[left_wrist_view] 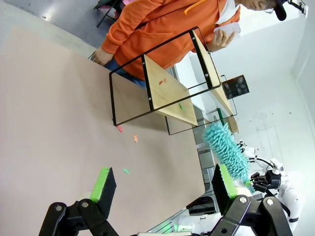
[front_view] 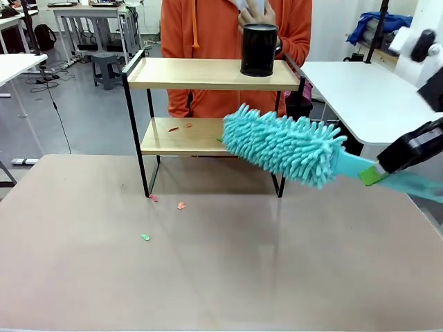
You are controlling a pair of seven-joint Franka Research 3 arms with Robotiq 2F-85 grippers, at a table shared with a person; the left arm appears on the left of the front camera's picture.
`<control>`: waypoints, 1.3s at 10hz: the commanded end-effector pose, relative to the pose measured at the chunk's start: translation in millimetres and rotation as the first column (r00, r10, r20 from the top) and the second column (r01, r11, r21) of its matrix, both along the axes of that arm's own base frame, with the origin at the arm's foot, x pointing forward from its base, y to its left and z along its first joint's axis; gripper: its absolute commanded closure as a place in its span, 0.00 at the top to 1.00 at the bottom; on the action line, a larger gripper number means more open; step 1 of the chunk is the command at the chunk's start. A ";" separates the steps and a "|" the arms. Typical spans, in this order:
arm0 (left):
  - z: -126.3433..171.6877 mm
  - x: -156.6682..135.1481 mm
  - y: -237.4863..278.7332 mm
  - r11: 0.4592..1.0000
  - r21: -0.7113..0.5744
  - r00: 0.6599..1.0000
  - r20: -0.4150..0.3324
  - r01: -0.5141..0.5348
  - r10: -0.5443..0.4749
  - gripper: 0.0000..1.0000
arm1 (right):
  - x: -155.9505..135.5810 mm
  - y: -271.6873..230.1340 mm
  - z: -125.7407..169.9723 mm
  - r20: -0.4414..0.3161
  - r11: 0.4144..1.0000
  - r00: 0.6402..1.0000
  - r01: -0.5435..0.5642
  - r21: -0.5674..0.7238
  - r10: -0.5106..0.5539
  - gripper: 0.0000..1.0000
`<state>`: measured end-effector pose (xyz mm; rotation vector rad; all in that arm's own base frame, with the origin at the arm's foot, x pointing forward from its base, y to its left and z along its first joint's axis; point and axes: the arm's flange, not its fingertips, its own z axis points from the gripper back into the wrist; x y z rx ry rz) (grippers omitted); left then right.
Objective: Clean the shelf.
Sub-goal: Clean the remaining tier of the Shelf with the Duster once objects are removed.
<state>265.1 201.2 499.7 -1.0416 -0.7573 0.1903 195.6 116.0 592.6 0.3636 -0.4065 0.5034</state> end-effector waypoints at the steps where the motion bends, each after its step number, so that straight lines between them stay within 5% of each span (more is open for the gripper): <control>1: -0.9 1.3 -2.0 1.000 -0.007 1.000 0.029 0.001 -0.001 1.00 | 11.6 -3.2 -10.8 0.037 0.994 0.993 0.113 0.004 -0.113 0.12; 4: -0.9 1.3 -2.0 1.000 -0.007 1.000 0.029 0.001 -0.001 1.00 | 71.7 14.8 -28.5 -0.026 0.986 0.987 0.160 -0.036 -0.161 0.12; 5: -0.9 1.3 -2.0 1.000 -0.007 1.000 0.029 0.001 -0.001 1.00 | 84.4 20.9 -35.6 -0.017 0.981 0.981 0.191 -0.032 -0.191 0.12; 6: -0.9 1.3 -2.0 1.000 -0.007 1.000 0.029 0.001 -0.001 1.00 | 96.3 26.4 -43.5 0.032 0.969 0.969 0.246 -0.004 -0.245 0.00; 13: -0.9 1.3 -2.0 1.000 -0.007 1.000 0.029 0.001 -0.001 1.00 | 159.6 79.4 -94.7 0.092 0.948 0.945 0.307 0.082 -0.314 0.00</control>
